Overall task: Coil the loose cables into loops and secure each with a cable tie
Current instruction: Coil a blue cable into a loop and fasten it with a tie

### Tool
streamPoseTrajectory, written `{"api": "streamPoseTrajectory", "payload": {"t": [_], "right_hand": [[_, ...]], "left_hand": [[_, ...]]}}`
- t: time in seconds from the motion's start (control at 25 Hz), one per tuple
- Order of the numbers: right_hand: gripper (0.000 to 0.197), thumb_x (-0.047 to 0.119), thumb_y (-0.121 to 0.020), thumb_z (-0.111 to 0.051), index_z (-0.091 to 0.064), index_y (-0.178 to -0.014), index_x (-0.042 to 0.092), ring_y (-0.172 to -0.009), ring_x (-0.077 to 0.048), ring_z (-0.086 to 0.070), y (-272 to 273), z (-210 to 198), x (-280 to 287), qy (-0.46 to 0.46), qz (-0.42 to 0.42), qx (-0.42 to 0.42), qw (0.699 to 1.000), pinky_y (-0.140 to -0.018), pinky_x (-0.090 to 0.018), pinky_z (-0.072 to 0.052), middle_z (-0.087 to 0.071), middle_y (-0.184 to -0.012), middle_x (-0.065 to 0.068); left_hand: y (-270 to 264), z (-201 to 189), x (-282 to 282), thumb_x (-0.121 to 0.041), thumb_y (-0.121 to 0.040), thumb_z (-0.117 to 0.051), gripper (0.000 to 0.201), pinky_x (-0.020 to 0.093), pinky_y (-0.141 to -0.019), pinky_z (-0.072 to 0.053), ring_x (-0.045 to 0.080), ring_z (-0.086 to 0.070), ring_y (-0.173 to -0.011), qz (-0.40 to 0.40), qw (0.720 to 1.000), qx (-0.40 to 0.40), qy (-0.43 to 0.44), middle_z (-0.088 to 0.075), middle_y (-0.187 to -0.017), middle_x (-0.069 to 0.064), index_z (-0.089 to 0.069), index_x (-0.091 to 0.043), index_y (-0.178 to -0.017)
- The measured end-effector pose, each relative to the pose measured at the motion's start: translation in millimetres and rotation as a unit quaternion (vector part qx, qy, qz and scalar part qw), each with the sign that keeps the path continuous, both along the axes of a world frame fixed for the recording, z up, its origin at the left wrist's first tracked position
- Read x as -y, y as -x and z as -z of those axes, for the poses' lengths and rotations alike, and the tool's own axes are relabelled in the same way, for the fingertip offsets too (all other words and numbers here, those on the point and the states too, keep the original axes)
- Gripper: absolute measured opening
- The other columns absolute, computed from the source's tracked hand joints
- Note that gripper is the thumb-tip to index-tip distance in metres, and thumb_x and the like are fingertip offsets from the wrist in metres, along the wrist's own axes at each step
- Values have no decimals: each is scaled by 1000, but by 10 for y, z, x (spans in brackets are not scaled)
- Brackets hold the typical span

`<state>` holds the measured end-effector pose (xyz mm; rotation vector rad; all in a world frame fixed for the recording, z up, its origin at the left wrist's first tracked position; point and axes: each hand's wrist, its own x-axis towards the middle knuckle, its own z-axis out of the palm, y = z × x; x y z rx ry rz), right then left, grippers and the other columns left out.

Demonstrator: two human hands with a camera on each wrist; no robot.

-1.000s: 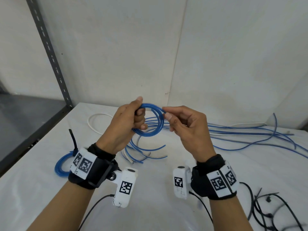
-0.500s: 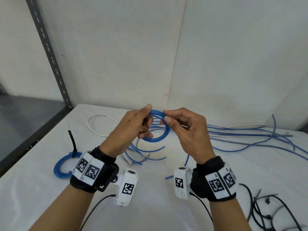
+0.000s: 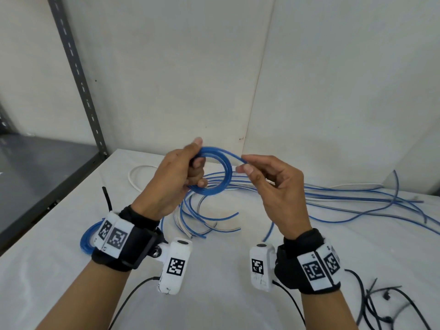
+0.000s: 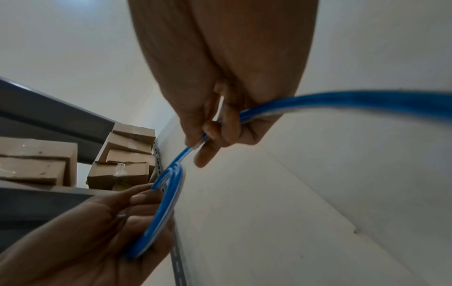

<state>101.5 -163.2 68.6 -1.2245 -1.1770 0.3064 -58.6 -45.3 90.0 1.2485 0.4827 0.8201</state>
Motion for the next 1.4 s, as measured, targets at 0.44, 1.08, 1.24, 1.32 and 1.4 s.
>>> {"api": "streamPoseTrajectory", "payload": {"t": [0.44,1.08,1.24,1.32,1.4], "right_hand": [[18,20,-82,-77,-72,-99,16,-93,-26,-76,110,5,-34,-33,-11,-95,995,-74,-25,-55,-78,-94,-12],[10,11,-102,-59,-59,-111,7,-63,-2,-60,81,35,-37,-12,-6,-58,998,-61,-18,-44,-79,-96,-8],[20,19,-88,-73,-58,-93,7,-81,-14,-75,106,13,-45,-15,8,-66,998,-65,-15,-50,-78,-92,-14],[23,23,-82,-75,-59,-91,9,-87,-22,-76,96,6,-43,-22,20,-76,997,-68,-19,-53,-77,-92,-16],[22,24,-81,-76,-60,-90,11,-91,-26,-76,88,10,-35,-29,16,-81,996,-73,-26,-57,-77,-93,-17]], "left_hand": [[27,57,-12,-41,-97,-54,40,41,-79,-62,18,-57,-60,21,996,-9,-86,-53,-65,7,-63,-2,-91],[138,48,-65,-21,-81,-73,27,33,-70,-63,29,-77,-79,-36,989,-45,-134,-77,-85,18,-77,-4,-102],[134,72,-73,-18,-85,-73,24,32,-69,-62,28,-77,-79,-33,989,-44,-135,-77,-84,18,-76,-3,-103],[112,79,-65,-19,-89,-70,25,31,-72,-62,27,-76,-81,-18,988,-53,-146,-77,-85,16,-74,0,-104],[86,65,-30,-34,-91,-63,37,34,-79,-62,26,-74,-80,5,985,-69,-155,-73,-80,12,-70,1,-101]]}}
